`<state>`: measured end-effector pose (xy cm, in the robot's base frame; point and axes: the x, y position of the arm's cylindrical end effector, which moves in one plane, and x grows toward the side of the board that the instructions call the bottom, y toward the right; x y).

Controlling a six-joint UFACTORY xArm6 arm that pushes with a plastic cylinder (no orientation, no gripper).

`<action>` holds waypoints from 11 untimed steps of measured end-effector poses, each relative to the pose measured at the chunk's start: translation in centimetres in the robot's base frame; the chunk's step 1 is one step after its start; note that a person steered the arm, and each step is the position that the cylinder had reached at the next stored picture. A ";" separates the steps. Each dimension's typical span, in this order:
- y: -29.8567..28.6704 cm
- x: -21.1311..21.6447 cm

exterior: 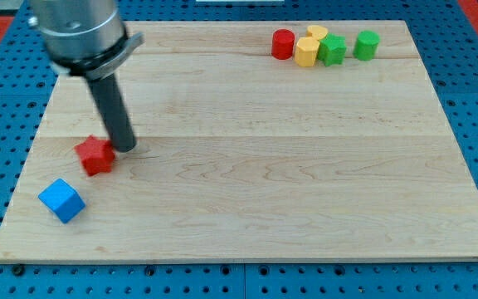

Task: Push the blue triangle diagonally top right to the red star

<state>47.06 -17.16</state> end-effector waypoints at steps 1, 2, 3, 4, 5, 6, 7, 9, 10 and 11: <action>-1.4 1.4; -1.3 -6.8; -2.2 -16.9; -6.8 -21.8; -12.9 -23.6; -12.6 -21.1; -4.8 -17.8; -3.1 -10.5; -2.6 -14.0; 4.5 -10.0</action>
